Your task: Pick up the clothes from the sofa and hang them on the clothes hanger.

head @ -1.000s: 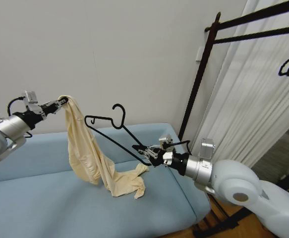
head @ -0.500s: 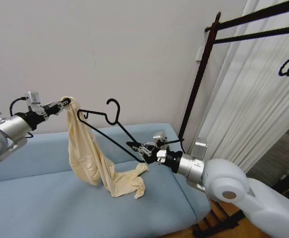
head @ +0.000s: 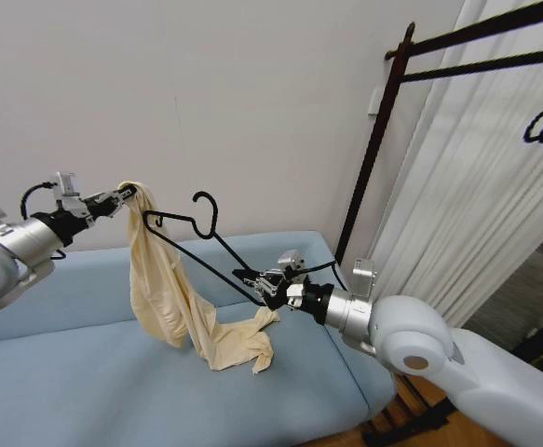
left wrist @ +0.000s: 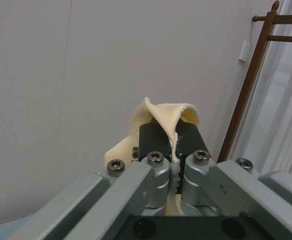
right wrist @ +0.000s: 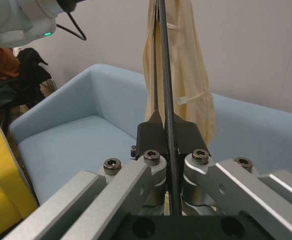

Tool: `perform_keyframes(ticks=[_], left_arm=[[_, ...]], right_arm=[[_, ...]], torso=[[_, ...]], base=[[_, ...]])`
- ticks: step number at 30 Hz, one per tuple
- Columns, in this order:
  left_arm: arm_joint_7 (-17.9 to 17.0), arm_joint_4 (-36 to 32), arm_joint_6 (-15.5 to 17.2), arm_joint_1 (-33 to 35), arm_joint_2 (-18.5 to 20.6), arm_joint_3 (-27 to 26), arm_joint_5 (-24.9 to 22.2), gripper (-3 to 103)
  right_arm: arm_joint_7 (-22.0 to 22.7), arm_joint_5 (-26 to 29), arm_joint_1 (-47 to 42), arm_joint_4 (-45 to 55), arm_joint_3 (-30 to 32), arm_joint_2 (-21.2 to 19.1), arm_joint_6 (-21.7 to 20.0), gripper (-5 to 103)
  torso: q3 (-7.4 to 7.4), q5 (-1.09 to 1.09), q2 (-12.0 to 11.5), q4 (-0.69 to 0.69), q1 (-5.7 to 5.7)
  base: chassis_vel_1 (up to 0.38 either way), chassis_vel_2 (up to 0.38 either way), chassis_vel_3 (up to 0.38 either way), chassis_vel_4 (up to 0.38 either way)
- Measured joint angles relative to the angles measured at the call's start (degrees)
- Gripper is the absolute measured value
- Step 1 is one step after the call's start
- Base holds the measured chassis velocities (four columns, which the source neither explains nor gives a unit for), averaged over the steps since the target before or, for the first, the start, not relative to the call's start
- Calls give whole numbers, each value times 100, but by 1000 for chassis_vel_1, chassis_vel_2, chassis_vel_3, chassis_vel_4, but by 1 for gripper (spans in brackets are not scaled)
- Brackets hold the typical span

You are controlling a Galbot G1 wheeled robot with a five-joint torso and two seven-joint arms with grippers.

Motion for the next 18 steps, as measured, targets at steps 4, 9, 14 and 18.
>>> perform_keyframes(ticks=[4, 9, 14, 18], left_arm=[[-45, 2, 3, 17, -13, 0, 27, 1], [-110, -85, 8, 34, -90, -3, 45, 1], [-130, -144, 18, 59, -111, -59, 45, 1], [-127, -99, 20, 53, -103, -93, 42, 1]], right_arm=[[-9, 16, 140, 29, 5, 3, 1, 2], [84, -142, 499, -144, -273, 95, -9, 2], [132, -385, 607, -353, -426, 160, -1, 2], [112, -406, 506, -372, -274, 35, -7, 2]], torso=[[0, 0, 0, 0, 0], [0, 0, 0, 1, 0], [0, 0, 0, 1, 0], [0, 0, 0, -1, 0]], base=[[0, 0, 0, 0], [0, 0, 0, 0], [0, 0, 0, 0], [0, 0, 0, 0]])
